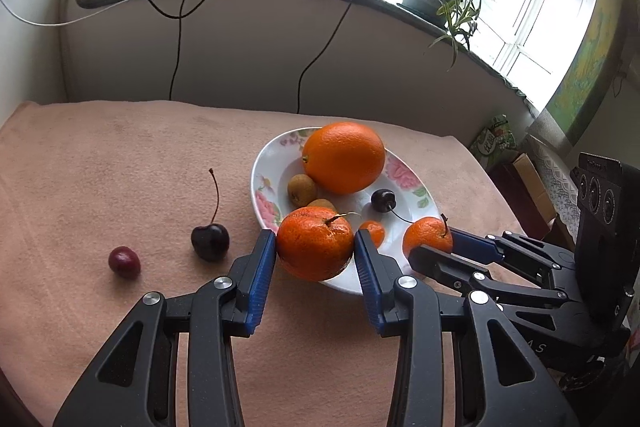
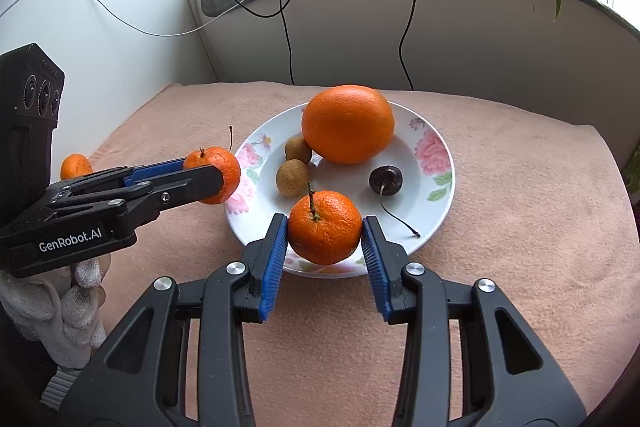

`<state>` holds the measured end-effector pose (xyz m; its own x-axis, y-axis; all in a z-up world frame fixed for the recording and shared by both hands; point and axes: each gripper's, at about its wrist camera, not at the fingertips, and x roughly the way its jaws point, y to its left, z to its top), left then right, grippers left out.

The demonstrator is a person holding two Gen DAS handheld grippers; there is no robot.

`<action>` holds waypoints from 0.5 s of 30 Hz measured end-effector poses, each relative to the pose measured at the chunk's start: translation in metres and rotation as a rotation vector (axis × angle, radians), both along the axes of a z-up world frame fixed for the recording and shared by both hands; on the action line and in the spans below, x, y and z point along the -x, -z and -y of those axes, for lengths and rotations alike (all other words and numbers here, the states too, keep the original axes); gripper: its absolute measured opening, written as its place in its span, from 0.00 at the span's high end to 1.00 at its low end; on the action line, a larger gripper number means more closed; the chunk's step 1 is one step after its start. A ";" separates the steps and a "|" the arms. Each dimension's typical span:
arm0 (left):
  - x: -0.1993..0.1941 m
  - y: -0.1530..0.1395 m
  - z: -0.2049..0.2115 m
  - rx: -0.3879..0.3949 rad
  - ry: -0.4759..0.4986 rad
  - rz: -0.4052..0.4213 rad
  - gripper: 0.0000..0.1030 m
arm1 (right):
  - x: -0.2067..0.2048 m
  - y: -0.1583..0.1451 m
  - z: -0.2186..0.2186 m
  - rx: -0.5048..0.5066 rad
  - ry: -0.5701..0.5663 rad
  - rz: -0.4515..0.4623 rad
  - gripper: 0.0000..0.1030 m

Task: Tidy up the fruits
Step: 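Carry the tangerine with the left gripper while the right gripper carries its tangerine to the plate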

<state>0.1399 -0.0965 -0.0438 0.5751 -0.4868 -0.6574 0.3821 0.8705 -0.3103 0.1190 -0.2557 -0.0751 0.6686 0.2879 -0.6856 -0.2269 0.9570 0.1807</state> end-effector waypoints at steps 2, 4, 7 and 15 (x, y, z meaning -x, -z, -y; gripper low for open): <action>0.000 0.001 0.004 0.000 0.007 -0.007 0.62 | 0.000 0.001 0.001 -0.002 0.004 -0.002 0.61; 0.001 0.002 0.007 -0.003 0.016 -0.013 0.62 | 0.000 0.002 0.002 0.001 0.007 -0.005 0.61; 0.002 0.002 0.012 -0.012 0.026 -0.011 0.62 | -0.001 0.003 0.003 -0.001 0.004 -0.008 0.61; 0.001 0.003 0.019 -0.018 0.037 -0.014 0.62 | -0.002 0.005 0.001 0.008 0.005 -0.006 0.61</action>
